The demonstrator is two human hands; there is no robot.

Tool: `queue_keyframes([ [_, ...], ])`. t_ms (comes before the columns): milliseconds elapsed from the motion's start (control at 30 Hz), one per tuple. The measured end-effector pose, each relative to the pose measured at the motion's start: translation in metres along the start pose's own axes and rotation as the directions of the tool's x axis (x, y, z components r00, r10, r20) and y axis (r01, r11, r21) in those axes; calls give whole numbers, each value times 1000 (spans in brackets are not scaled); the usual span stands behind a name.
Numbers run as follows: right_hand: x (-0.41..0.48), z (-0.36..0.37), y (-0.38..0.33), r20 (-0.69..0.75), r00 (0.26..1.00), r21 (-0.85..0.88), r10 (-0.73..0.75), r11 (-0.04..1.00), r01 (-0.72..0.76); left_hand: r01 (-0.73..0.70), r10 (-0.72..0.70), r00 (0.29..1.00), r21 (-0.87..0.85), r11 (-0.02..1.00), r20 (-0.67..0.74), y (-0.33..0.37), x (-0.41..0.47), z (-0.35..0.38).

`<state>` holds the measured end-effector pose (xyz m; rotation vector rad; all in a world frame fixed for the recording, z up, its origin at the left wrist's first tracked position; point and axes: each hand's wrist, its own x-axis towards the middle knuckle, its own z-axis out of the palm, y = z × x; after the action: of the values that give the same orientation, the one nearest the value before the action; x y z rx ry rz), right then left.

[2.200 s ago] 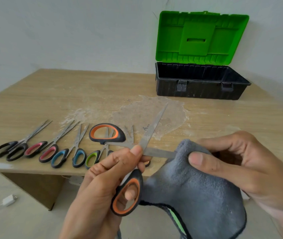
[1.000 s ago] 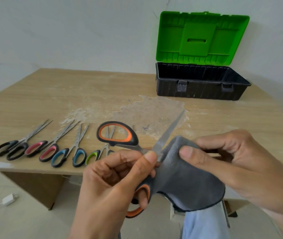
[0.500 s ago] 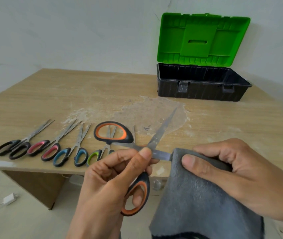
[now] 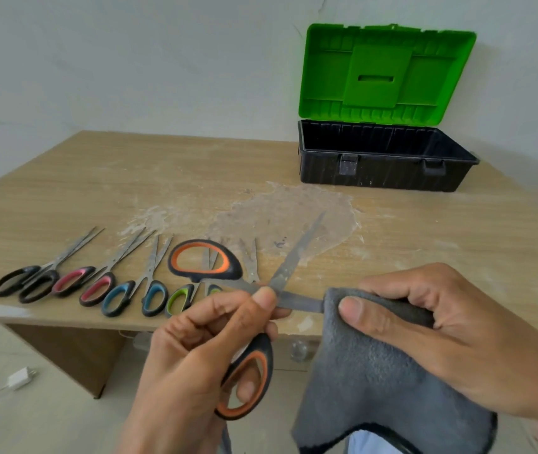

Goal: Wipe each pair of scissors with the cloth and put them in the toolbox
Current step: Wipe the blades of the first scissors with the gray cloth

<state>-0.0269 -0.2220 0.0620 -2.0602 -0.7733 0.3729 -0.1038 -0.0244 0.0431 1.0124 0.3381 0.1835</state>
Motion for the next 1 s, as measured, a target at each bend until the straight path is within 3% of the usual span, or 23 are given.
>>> queue_keyframes([
  [267,10,14,-3,-13,998,9,-55,998,56,-11,11,1000,15,1000,9,-6,1,9],
  [533,5,2,2,-67,998,-18,-10,1000,9,-60,61,998,24,998,-28,-1,2,3],
  [633,8,11,4,-65,997,-24,-33,999,31,-58,57,998,70,996,19,-8,0,11],
  [800,11,20,6,-84,991,-30,-105,994,103,-33,33,999,10,999,-32,-6,1,7],
  [1000,5,19,4,21,999,47,-49,998,48,-21,19,998,-26,999,-64,-4,1,6],
])
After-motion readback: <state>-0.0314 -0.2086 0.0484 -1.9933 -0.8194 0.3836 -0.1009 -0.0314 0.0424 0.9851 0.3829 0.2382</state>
